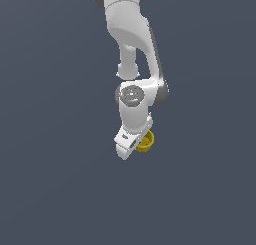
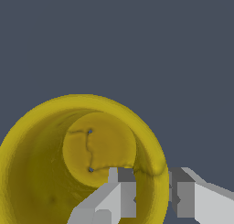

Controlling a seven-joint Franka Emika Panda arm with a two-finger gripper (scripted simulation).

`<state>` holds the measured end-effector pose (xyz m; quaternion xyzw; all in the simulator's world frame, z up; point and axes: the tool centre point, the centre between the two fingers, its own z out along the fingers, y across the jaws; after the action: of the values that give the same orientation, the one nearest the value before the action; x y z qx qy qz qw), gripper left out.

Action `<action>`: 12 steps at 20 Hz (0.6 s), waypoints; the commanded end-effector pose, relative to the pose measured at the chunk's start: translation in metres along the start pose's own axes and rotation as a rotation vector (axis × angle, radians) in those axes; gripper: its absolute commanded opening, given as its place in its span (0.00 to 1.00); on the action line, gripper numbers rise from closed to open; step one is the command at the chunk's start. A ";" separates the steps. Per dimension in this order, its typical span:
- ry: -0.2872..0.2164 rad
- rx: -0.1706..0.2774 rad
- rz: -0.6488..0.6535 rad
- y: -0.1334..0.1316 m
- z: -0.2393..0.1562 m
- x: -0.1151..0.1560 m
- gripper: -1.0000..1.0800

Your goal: Pick up the object and move it to a goal position.

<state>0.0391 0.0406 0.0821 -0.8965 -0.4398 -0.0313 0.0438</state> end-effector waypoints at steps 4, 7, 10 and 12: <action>0.060 -0.039 -0.062 0.016 -0.020 0.008 0.00; 0.102 -0.065 -0.107 0.026 -0.033 0.014 0.00; 0.150 -0.094 -0.157 0.037 -0.049 0.019 0.00; 0.181 -0.112 -0.190 0.043 -0.060 0.023 0.00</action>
<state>0.0800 0.0280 0.1315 -0.8534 -0.5049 -0.1250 0.0330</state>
